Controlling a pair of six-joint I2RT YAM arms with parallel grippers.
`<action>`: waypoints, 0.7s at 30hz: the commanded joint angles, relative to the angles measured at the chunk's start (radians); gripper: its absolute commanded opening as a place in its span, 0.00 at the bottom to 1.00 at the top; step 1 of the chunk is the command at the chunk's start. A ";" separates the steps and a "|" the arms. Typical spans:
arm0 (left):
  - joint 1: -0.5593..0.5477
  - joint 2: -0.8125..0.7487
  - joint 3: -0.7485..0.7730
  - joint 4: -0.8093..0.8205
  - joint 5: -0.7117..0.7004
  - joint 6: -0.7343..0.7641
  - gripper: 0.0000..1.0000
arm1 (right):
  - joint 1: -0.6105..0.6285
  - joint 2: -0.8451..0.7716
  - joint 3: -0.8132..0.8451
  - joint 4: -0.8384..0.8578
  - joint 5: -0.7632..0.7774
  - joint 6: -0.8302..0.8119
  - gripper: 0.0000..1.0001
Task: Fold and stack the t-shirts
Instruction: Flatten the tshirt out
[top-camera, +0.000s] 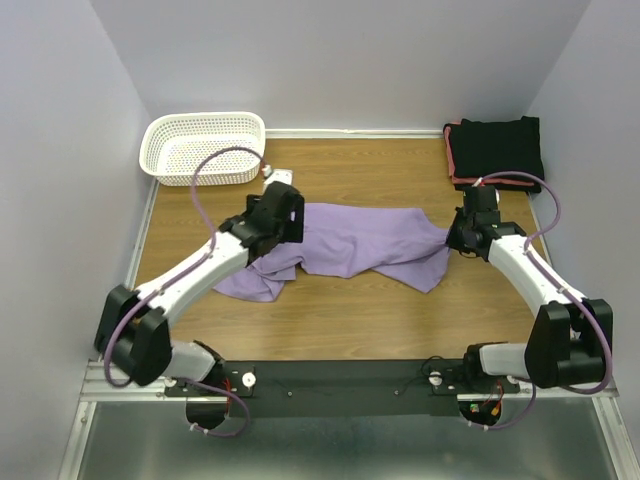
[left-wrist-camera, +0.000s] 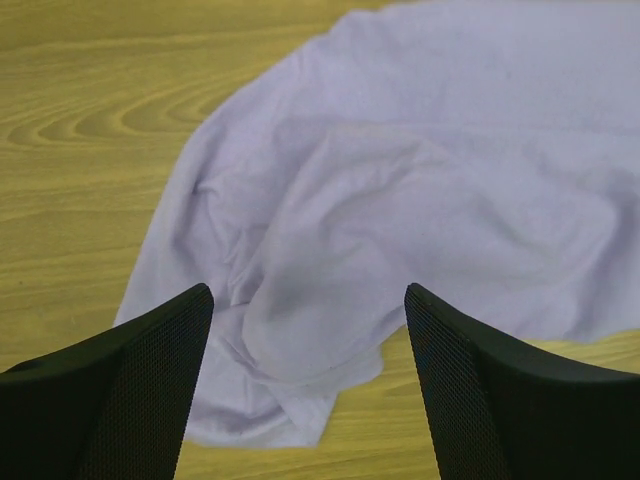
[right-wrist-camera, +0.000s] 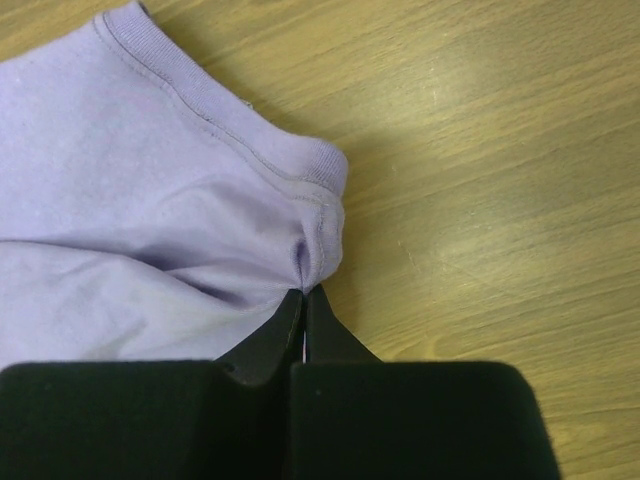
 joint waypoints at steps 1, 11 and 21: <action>0.091 -0.174 -0.155 0.137 0.052 -0.158 0.87 | -0.005 -0.005 0.008 -0.010 -0.023 -0.012 0.04; 0.299 -0.589 -0.568 0.209 0.185 -0.577 0.77 | -0.004 -0.002 -0.024 0.016 -0.125 -0.018 0.05; 0.396 -0.447 -0.596 0.296 0.255 -0.839 0.58 | -0.005 -0.037 -0.050 0.023 -0.131 -0.020 0.05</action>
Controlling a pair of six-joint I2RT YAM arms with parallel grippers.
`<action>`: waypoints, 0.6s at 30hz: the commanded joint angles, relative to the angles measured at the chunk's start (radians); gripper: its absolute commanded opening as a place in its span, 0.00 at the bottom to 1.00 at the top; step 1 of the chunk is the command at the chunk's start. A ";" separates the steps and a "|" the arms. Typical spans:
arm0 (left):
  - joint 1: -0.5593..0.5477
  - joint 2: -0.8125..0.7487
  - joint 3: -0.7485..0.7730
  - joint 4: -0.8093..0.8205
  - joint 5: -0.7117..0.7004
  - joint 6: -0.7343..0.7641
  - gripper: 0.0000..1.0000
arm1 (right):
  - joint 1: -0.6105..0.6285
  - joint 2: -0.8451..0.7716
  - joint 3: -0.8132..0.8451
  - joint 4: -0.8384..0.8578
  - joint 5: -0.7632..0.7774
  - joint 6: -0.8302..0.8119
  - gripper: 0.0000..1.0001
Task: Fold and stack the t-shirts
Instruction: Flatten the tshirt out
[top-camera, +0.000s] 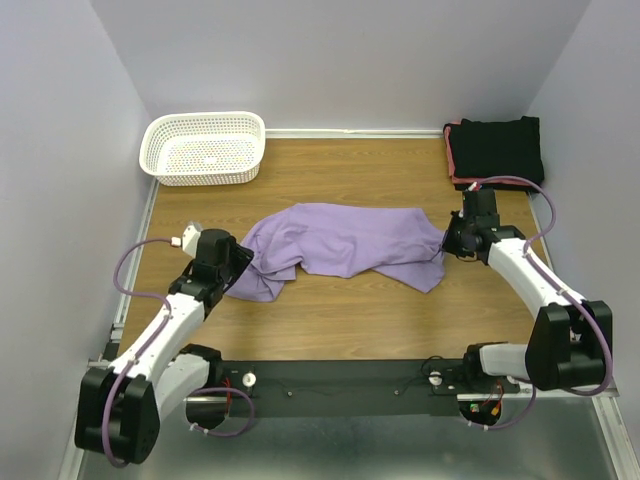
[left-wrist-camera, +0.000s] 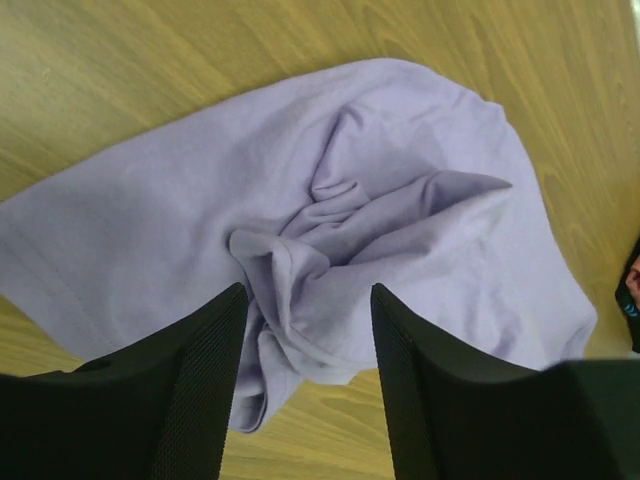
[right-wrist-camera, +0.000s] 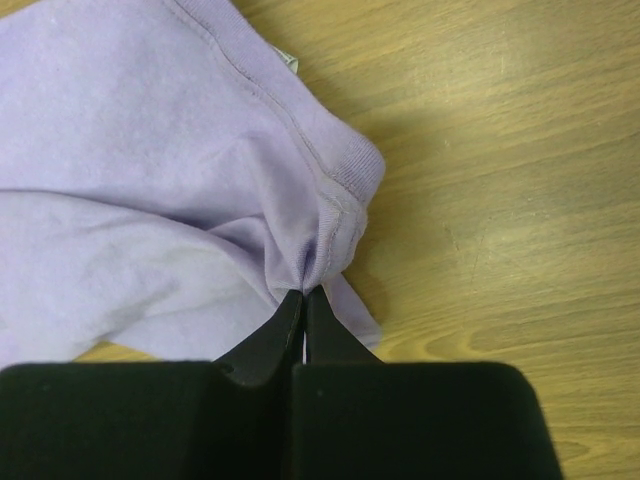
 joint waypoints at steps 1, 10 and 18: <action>0.023 0.096 0.011 0.058 0.060 -0.133 0.57 | -0.004 -0.034 -0.026 0.013 -0.018 -0.006 0.05; 0.028 0.228 0.021 0.113 0.060 -0.185 0.51 | -0.004 -0.046 -0.049 0.025 -0.020 -0.009 0.05; 0.028 0.300 0.056 0.120 0.052 -0.168 0.39 | -0.004 -0.037 -0.055 0.034 -0.023 -0.011 0.05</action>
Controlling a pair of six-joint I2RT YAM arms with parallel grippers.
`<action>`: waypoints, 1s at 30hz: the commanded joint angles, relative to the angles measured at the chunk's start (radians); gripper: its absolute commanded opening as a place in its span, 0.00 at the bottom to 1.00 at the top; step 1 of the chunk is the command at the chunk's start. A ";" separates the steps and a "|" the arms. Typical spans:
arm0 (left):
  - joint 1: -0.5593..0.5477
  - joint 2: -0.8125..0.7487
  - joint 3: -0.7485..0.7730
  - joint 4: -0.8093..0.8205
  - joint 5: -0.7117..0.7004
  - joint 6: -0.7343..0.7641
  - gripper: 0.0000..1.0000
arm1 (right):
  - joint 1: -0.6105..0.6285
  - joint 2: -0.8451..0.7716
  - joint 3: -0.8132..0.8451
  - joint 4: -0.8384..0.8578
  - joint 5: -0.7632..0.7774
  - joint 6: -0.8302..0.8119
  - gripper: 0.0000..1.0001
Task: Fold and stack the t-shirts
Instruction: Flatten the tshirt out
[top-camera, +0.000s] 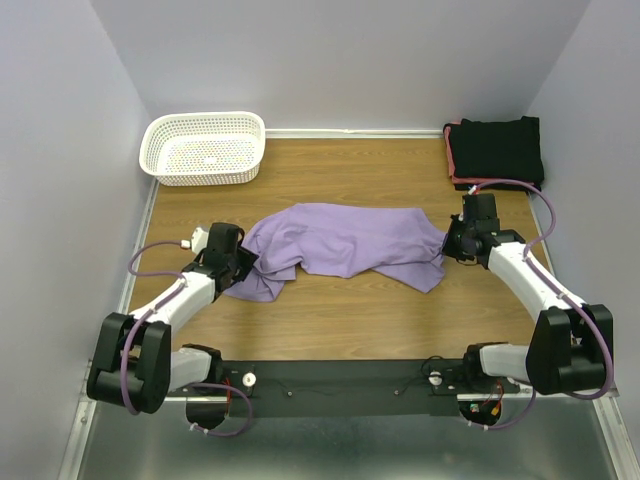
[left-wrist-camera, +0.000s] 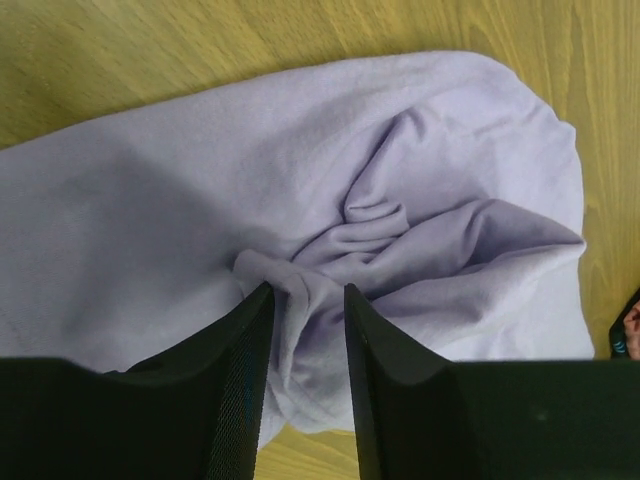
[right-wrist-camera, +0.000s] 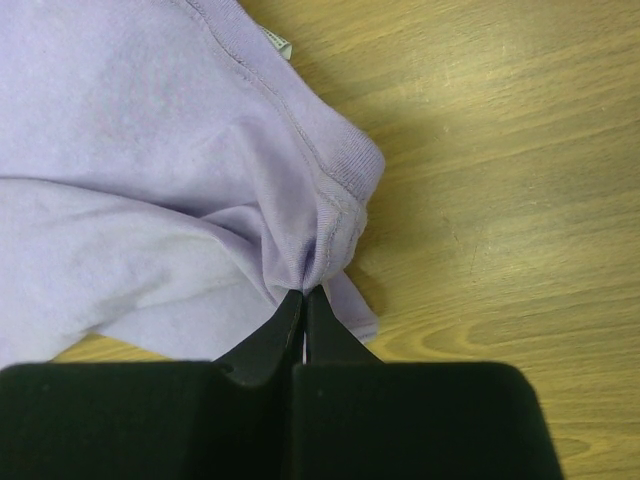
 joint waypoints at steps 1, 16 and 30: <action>0.008 0.024 0.028 0.025 -0.015 -0.011 0.37 | -0.004 -0.015 -0.019 0.022 -0.017 -0.005 0.05; 0.089 -0.029 0.317 -0.114 -0.259 0.257 0.00 | -0.005 0.023 0.055 0.019 0.078 0.005 0.05; 0.100 -0.180 0.318 0.066 -0.290 0.716 0.00 | -0.005 0.325 0.357 0.016 0.181 -0.035 0.16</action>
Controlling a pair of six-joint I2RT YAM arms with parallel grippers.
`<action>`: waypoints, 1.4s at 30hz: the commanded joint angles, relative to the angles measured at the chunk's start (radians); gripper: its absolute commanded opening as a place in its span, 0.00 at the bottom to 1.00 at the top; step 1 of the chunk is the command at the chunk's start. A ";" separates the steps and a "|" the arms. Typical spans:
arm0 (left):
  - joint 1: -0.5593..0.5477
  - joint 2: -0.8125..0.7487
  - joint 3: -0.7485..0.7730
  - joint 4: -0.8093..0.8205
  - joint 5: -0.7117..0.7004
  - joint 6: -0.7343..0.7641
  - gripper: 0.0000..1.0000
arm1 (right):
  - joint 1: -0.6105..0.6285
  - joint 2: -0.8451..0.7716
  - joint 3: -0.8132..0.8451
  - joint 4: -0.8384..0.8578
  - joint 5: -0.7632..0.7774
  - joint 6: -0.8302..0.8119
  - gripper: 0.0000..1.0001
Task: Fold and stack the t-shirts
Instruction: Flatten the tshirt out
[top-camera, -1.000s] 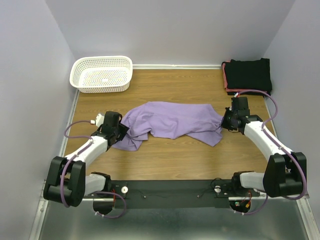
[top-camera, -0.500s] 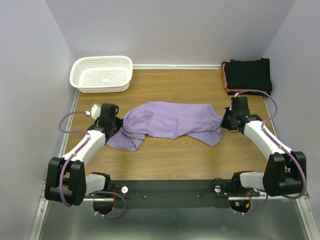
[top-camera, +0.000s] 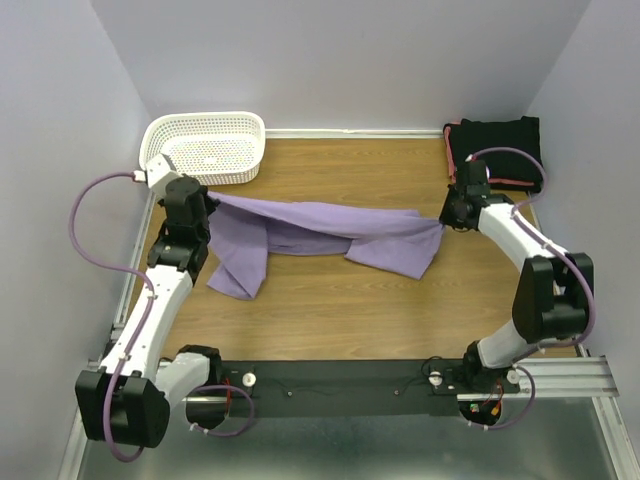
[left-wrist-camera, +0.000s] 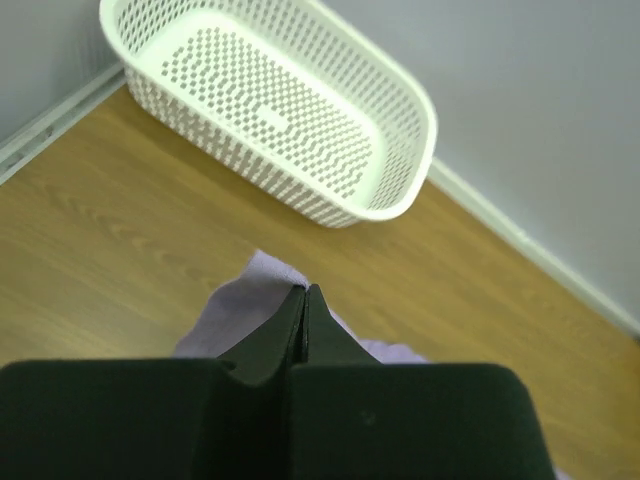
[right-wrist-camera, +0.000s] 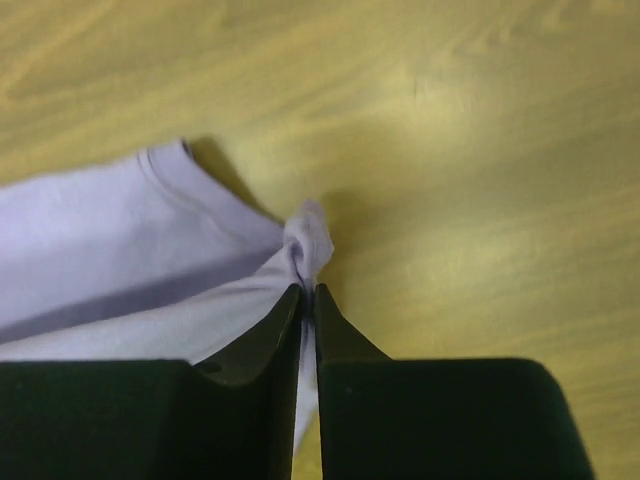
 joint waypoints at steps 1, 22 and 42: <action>0.003 -0.011 -0.115 0.076 0.032 0.109 0.00 | -0.005 0.082 0.111 0.012 0.069 -0.029 0.16; 0.003 -0.002 -0.157 0.101 0.039 0.137 0.00 | 0.076 -0.113 -0.232 -0.019 -0.307 0.074 0.65; 0.005 -0.043 -0.166 0.090 -0.006 0.144 0.00 | 0.185 -0.045 -0.293 0.072 -0.257 0.135 0.23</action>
